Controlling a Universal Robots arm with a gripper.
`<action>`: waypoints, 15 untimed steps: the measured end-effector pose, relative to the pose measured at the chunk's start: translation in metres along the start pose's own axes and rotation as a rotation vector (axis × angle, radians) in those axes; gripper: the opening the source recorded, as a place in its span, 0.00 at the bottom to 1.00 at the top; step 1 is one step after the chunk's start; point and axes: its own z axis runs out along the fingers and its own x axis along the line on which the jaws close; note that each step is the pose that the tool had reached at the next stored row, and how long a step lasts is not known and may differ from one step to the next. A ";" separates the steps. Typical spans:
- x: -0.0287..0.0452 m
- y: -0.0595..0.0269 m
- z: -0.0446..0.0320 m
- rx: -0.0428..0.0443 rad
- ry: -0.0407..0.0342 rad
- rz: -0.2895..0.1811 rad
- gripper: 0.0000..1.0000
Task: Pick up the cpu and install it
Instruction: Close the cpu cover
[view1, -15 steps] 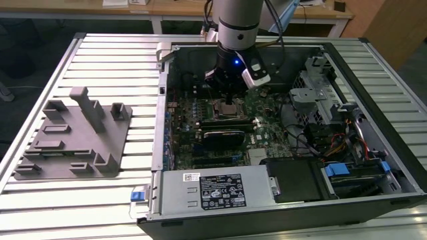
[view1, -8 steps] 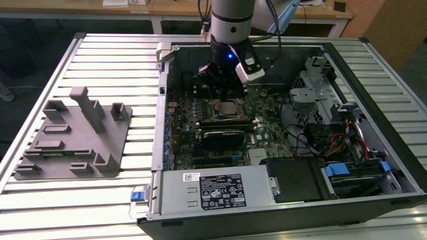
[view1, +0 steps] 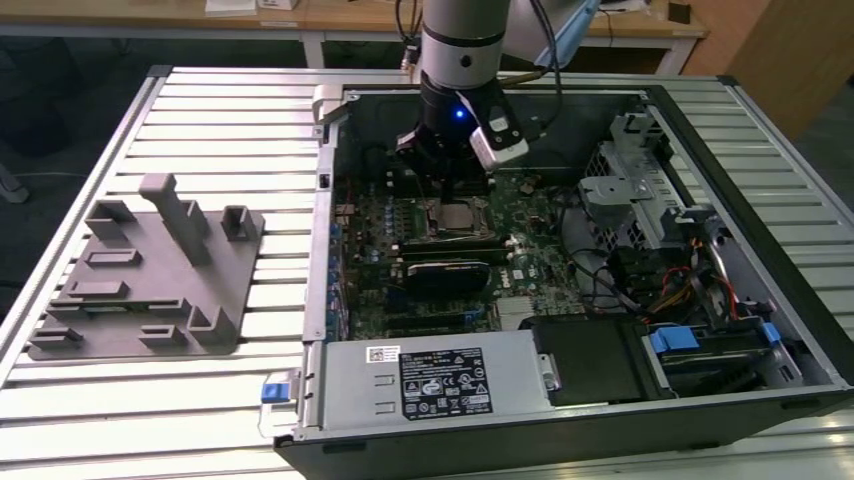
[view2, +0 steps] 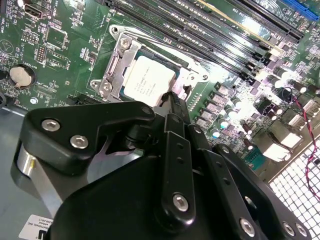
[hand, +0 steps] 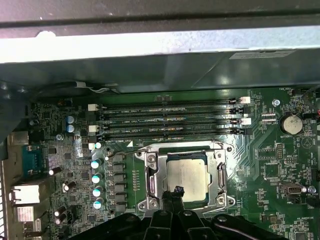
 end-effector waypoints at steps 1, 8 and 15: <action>0.0000 0.0000 0.0000 -0.0001 0.0000 0.000 0.11; 0.0000 0.0000 0.0015 0.0001 0.0001 0.000 0.11; 0.0004 0.0000 0.0022 -0.0001 0.0000 0.000 0.11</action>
